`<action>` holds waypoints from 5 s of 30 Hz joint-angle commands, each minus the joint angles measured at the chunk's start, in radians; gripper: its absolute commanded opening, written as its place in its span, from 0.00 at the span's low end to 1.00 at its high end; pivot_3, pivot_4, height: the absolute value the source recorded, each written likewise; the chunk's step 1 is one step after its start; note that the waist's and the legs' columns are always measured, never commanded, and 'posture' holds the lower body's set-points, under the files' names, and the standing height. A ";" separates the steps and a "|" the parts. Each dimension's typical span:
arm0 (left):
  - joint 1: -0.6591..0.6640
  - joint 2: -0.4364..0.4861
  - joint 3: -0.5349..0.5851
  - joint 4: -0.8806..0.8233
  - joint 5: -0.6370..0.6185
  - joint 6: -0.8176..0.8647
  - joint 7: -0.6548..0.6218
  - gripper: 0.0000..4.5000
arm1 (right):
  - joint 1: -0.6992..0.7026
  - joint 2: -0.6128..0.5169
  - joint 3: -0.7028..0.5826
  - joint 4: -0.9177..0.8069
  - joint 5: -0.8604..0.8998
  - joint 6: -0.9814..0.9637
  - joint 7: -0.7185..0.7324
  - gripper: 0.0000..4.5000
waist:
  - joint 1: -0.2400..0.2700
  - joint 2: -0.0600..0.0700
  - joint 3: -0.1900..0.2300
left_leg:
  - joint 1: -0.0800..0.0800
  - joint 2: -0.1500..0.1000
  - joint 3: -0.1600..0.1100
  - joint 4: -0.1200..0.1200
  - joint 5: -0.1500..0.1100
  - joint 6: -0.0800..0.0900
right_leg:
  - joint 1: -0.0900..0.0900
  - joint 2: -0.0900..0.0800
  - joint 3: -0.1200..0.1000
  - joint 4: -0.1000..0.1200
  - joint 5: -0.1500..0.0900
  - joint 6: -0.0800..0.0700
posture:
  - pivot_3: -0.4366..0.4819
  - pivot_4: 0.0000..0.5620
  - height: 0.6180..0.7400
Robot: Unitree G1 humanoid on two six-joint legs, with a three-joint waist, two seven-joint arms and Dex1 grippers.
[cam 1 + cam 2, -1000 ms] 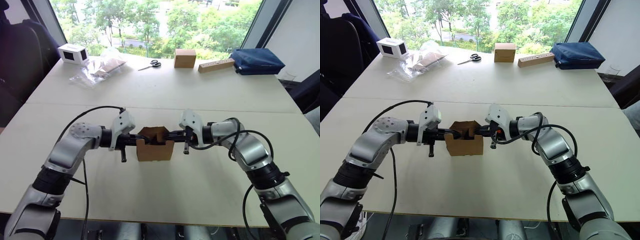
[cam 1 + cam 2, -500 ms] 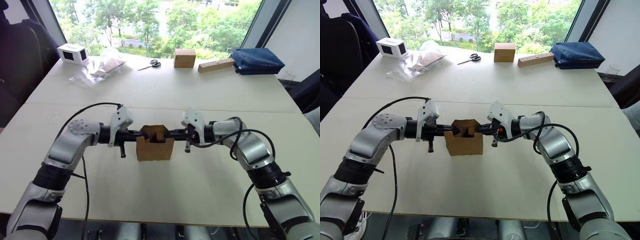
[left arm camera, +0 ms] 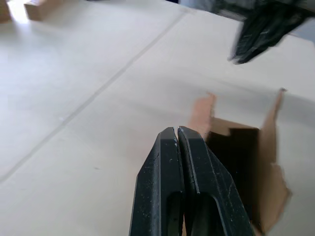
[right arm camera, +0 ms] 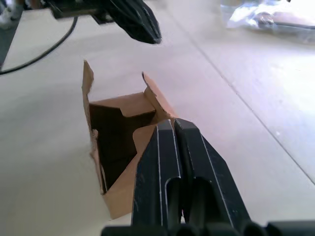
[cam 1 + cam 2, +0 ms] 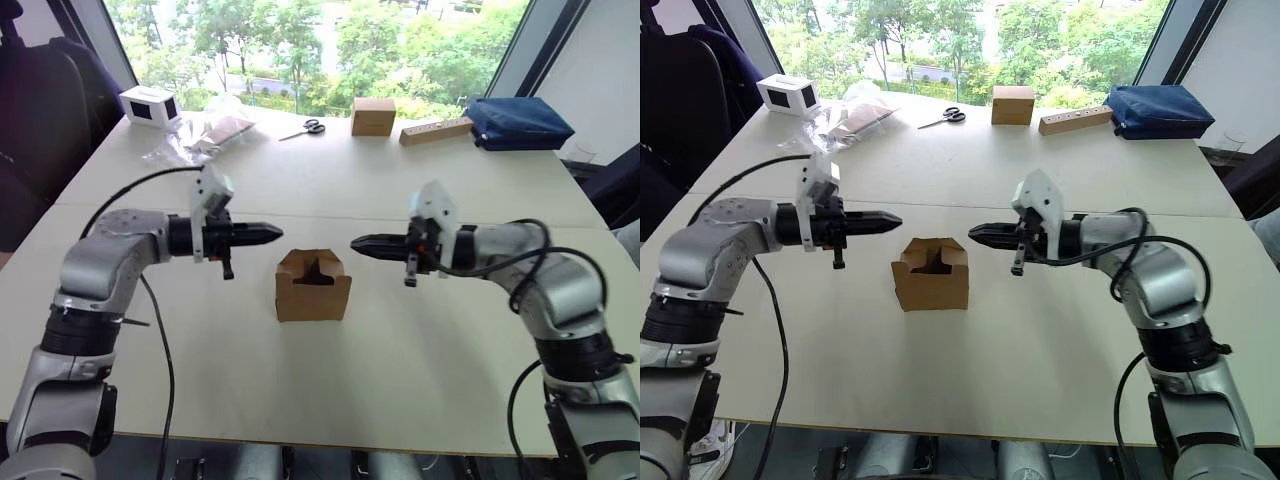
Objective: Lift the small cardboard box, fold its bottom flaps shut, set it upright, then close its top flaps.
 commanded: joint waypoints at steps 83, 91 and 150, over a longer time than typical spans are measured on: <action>0.415 0.032 0.205 -0.577 -0.245 0.338 0.147 0.01 | -0.013 0.282 0.386 0.157 -0.357 -0.242 -0.137 0.00 | -0.020 -0.001 0.000 | 0.002 0.000 -0.002 -0.001 0.001 -0.002 | 0.002 -0.001 -0.001 0.001 0.000 -0.001 | 0.48 0.27 1.00; 0.417 0.029 0.090 -0.526 -0.171 0.240 0.163 0.01 | -0.017 0.276 0.375 0.144 -0.357 -0.240 -0.135 0.00 | -0.024 -0.001 0.000 | 0.002 0.001 -0.001 -0.002 0.002 -0.003 | 0.001 0.000 0.000 0.000 0.000 -0.001 | 0.48 0.27 1.00; 0.203 -0.035 -0.008 -0.273 -0.078 0.062 0.183 0.01 | -0.102 0.209 0.329 0.112 -0.354 -0.121 -0.128 0.00 | -0.023 -0.001 0.000 | 0.001 0.000 0.000 -0.002 0.001 -0.002 | 0.000 0.000 0.000 0.000 0.000 -0.001 | 0.48 0.27 1.00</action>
